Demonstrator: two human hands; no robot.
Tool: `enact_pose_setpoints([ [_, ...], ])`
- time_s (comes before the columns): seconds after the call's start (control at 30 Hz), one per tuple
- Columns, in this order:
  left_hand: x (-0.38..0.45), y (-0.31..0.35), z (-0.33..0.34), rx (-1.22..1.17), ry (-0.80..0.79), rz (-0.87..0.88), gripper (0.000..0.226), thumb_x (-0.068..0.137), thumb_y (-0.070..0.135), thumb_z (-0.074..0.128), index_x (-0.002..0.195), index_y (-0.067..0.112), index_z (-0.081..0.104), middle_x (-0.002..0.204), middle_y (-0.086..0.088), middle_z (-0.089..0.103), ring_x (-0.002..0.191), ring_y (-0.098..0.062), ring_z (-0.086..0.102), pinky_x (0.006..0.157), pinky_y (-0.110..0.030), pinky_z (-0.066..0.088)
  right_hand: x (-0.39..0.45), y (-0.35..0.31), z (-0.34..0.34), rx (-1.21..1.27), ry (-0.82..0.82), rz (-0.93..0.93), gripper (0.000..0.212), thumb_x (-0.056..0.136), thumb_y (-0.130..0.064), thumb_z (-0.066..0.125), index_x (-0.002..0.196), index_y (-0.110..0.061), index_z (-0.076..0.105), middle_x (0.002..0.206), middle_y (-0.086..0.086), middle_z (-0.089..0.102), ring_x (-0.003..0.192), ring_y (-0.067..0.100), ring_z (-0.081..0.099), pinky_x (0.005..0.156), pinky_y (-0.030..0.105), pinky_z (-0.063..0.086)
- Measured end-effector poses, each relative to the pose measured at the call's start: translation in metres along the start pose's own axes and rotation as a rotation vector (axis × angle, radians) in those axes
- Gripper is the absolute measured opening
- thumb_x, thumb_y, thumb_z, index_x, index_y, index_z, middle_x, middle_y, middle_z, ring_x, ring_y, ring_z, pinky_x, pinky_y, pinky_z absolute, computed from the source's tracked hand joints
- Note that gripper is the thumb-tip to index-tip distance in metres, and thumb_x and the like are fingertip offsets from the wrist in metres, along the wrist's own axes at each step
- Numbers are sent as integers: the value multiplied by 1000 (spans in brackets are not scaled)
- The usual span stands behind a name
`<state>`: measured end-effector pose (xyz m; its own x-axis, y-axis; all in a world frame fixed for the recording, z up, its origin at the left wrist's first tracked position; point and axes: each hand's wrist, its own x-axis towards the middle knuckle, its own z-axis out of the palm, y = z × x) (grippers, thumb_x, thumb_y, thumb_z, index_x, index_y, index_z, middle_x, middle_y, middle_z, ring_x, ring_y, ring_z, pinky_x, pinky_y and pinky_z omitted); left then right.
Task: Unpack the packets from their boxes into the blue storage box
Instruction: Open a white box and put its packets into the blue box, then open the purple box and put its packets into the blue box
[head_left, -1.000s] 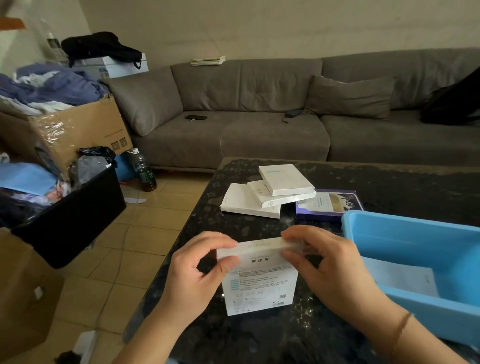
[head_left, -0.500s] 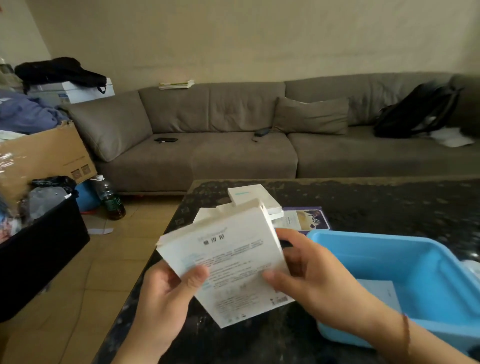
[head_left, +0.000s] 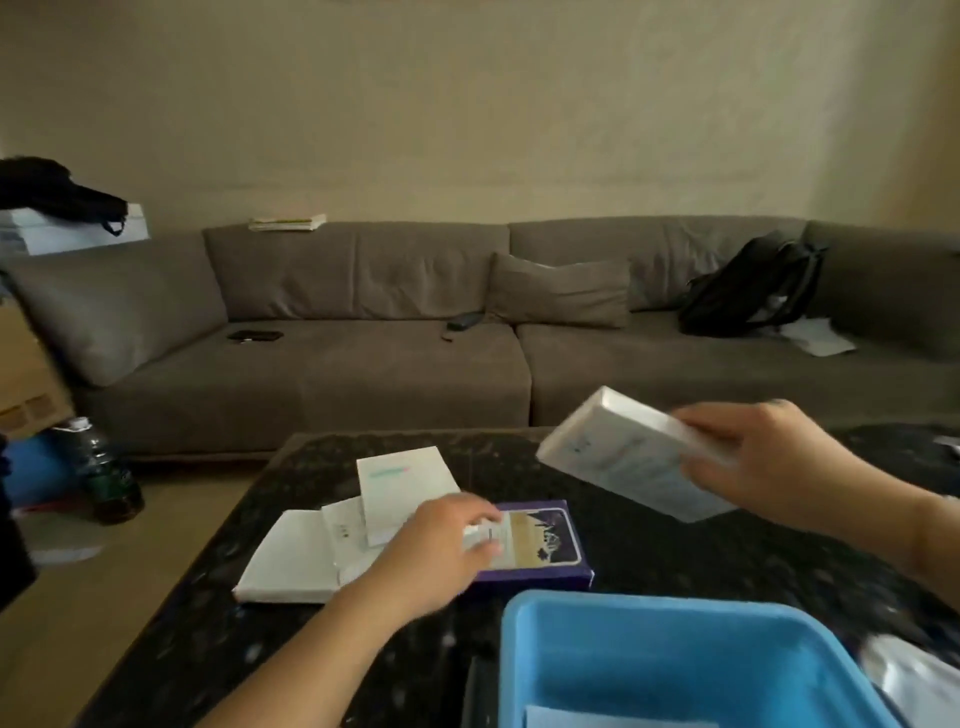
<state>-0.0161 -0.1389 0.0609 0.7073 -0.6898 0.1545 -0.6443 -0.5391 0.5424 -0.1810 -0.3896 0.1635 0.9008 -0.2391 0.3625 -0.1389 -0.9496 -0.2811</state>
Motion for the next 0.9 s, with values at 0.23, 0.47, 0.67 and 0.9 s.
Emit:
enact_pose_setpoints([
  [0.23, 40, -20, 54, 509, -238, 215, 64, 95, 48, 56, 150, 22, 36, 159, 4, 30, 144, -15, 28, 118, -32, 21, 18, 84, 71, -665, -517, -248, 54, 101, -37, 43, 151, -36, 24, 150, -10, 43, 127, 9, 52, 105, 24, 43],
  [0.47, 56, -26, 80, 617, -274, 306, 77, 99, 52, 45, 157, 14, 11, 165, -3, 6, 152, -17, 7, 121, -32, 9, -6, 130, 123, -587, -475, -391, 63, 72, -55, 76, 129, -33, 60, 126, -5, 66, 99, 10, 69, 69, 24, 58],
  [0.67, 63, -29, 89, 722, -223, 382, 62, 101, 45, 33, 147, 4, 40, 153, -14, 40, 140, -25, 41, 110, -37, 41, 3, 109, 130, -450, -354, -238, 55, 91, -70, 26, 116, -38, 63, 113, -20, 65, 100, 4, 62, 83, 25, 53],
  [0.9, 56, -41, 84, 621, 27, 627, 53, 90, 42, 40, 119, 9, 71, 118, -7, 72, 107, -15, 69, 85, -26, 56, 29, 53, 147, 910, -673, 706, 59, 94, -57, 40, 126, -9, 50, 100, 22, 72, 84, 35, 74, 69, 40, 59],
])
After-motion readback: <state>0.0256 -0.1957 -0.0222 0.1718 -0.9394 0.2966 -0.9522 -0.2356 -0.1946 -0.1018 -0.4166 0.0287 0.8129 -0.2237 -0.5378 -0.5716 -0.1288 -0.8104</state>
